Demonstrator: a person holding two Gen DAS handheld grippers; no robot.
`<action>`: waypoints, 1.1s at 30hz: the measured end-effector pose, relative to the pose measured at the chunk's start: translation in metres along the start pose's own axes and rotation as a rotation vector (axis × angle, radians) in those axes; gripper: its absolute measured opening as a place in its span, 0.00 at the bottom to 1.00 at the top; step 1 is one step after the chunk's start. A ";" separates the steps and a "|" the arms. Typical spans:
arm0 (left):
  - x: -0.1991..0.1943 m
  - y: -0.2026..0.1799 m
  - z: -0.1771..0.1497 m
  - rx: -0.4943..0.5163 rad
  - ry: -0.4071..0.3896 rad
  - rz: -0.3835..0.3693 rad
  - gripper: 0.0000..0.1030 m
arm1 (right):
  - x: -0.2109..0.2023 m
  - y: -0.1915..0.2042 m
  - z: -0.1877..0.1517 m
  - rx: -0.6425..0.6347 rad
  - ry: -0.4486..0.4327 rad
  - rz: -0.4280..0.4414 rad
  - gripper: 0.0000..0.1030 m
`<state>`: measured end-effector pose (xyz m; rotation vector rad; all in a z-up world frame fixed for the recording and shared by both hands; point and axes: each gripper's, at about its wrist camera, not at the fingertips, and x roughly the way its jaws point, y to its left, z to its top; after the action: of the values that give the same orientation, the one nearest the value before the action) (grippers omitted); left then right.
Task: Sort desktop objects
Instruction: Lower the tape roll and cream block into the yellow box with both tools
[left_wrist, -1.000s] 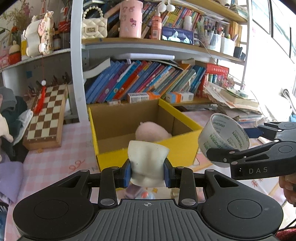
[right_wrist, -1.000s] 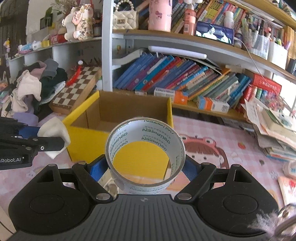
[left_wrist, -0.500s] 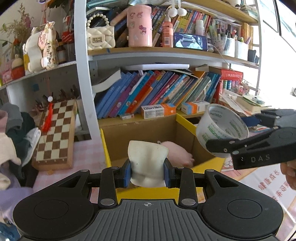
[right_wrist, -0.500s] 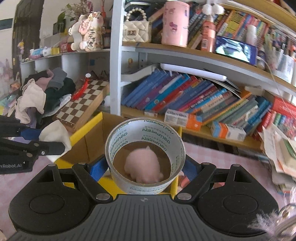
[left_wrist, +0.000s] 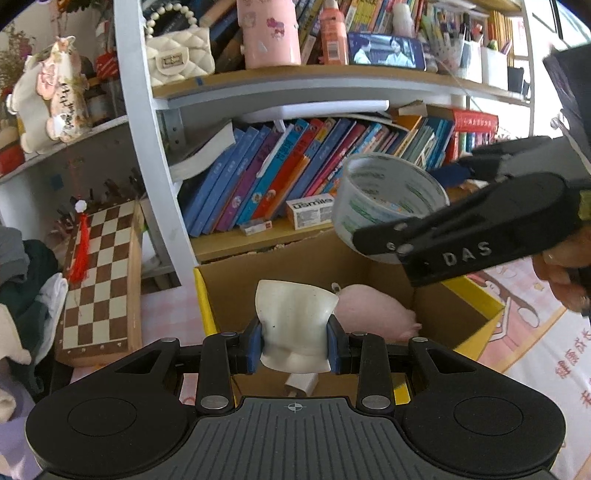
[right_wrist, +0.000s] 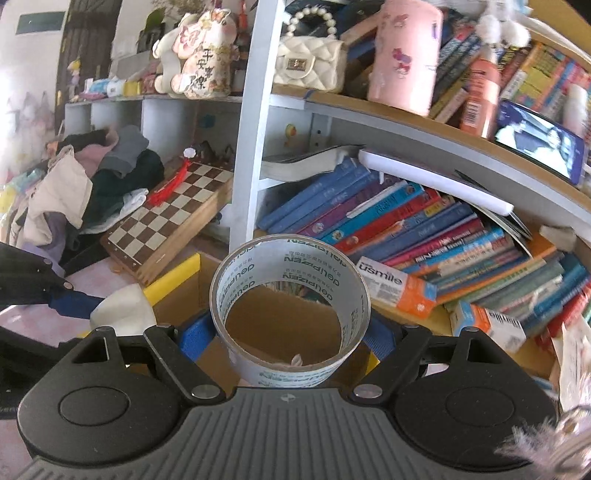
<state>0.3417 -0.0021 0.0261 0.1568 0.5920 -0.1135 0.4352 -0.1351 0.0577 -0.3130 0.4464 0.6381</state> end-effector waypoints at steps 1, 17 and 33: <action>0.003 0.000 0.001 0.004 0.005 0.001 0.31 | 0.005 -0.002 0.001 -0.004 0.006 0.003 0.81; 0.059 -0.005 -0.001 0.037 0.151 0.001 0.31 | 0.086 0.013 0.007 -0.052 0.163 0.193 0.81; 0.101 0.007 0.002 0.137 0.260 0.066 0.32 | 0.150 0.010 -0.004 -0.027 0.338 0.237 0.81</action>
<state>0.4271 -0.0016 -0.0281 0.3276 0.8375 -0.0696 0.5344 -0.0540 -0.0207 -0.3990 0.8080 0.8263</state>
